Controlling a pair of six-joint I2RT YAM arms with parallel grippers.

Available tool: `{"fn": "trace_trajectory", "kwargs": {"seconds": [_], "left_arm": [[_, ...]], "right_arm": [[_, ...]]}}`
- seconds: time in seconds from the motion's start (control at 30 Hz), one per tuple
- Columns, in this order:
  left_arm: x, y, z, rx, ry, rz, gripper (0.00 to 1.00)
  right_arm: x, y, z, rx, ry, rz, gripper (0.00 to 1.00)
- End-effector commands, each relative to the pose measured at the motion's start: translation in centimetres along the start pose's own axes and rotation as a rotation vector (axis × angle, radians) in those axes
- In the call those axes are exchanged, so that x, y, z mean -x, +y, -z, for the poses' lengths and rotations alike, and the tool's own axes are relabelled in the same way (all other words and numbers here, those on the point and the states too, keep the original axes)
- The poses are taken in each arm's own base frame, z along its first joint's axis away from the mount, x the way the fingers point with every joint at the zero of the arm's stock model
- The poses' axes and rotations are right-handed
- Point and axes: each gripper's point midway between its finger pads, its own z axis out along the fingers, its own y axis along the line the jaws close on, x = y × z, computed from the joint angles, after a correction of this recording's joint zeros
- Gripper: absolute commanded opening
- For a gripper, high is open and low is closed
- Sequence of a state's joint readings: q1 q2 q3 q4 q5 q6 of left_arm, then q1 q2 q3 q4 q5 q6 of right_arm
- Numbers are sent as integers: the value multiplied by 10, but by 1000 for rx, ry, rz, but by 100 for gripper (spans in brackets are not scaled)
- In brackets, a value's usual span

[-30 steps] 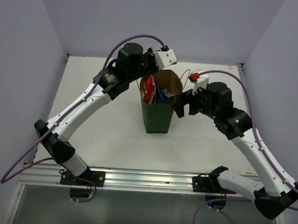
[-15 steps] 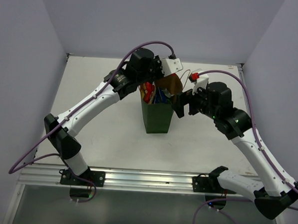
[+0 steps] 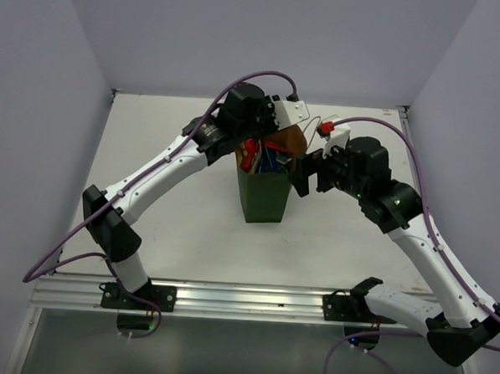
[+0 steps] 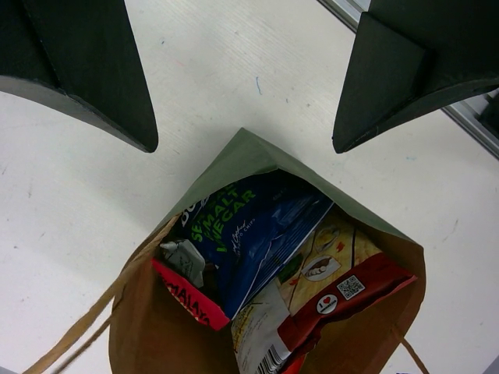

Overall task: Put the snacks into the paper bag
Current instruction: Place the snack in the paper bag.

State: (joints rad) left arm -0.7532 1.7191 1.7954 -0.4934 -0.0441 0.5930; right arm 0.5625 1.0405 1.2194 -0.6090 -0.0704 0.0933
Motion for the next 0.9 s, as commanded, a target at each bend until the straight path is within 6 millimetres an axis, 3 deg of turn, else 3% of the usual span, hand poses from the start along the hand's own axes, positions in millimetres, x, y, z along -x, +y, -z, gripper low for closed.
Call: {"fn": "trace_trajectory", "kwargs": {"seconds": [0.0,0.23,0.5,0.73,0.87], "left_arm": [[26,22,12,75,-72,8,38],[54,39,33,137,-186,89,61],[79,77,77,327,-342,230,87],[66,120,99,455,-392,426,96],[40,150,109,520,-396,560,100]], "right_arm": [[13,1,3,4,-49,13,99],[11,2,1,9,-44,11,99],[13,2,1,10,-46,10,98],[12,2,1,8,-47,7,99],[11,2,0,11,-44,8,99]]}}
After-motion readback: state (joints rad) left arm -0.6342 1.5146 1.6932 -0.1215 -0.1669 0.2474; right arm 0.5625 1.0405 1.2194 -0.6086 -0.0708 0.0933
